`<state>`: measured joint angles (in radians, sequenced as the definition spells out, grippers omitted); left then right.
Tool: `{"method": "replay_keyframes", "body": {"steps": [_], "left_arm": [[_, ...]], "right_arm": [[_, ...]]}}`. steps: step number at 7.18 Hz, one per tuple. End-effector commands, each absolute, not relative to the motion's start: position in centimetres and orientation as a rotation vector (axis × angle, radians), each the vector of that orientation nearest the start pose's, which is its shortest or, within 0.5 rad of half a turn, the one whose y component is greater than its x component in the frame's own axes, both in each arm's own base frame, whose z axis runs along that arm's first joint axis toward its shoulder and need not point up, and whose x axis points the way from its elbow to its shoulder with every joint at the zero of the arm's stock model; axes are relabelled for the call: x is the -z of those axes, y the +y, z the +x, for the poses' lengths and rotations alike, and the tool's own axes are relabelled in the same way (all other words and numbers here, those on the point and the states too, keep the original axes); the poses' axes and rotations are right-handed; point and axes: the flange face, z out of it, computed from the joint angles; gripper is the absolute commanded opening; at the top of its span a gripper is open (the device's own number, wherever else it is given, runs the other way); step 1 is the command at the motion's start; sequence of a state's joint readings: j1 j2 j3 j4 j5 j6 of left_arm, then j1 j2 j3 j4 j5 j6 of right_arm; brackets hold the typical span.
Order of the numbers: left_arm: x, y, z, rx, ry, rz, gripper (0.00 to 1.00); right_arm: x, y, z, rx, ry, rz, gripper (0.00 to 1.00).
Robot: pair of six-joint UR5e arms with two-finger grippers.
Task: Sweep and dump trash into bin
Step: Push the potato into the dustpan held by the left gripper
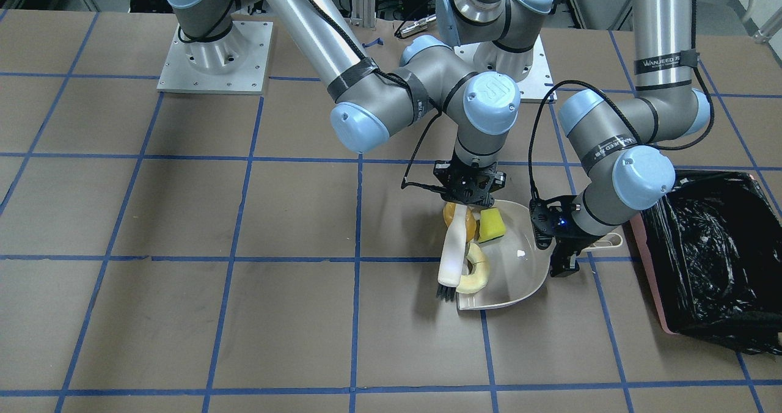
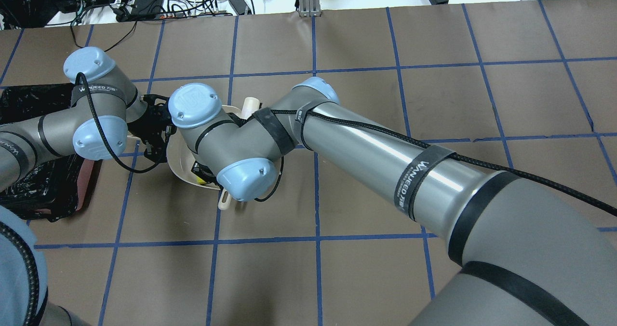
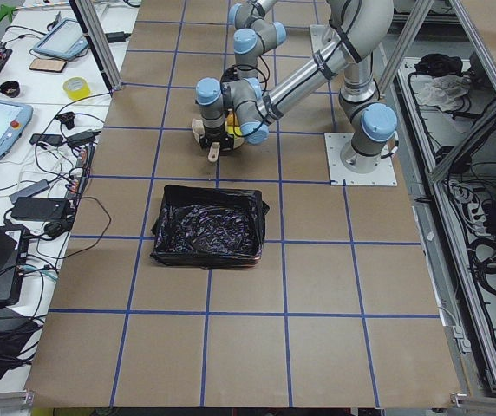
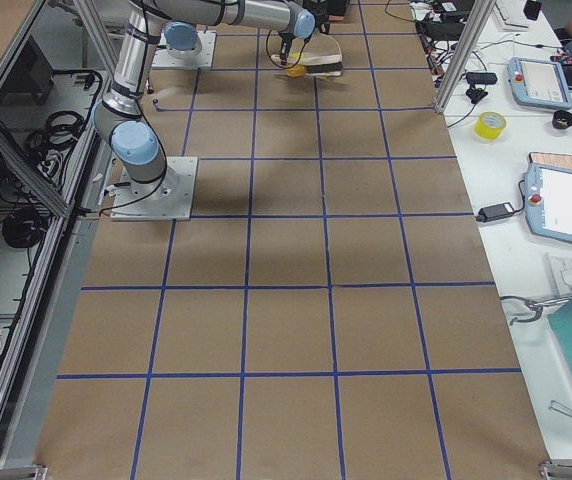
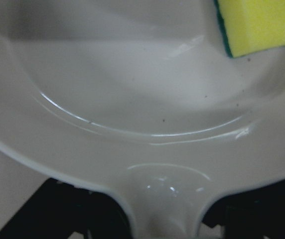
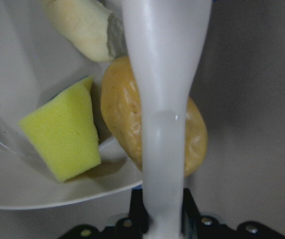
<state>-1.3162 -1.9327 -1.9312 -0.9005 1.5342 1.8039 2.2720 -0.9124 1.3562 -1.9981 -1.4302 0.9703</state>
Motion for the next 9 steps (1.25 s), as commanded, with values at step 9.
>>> {"method": "replay_keyframes", "body": {"steps": [9], "left_arm": [[-19.1, -55.7, 0.3, 0.0, 2.298, 2.246, 0.0]], "right_arm": [[-27.0, -39.5, 51.7, -0.511, 3.174, 0.304, 0.0]]}}
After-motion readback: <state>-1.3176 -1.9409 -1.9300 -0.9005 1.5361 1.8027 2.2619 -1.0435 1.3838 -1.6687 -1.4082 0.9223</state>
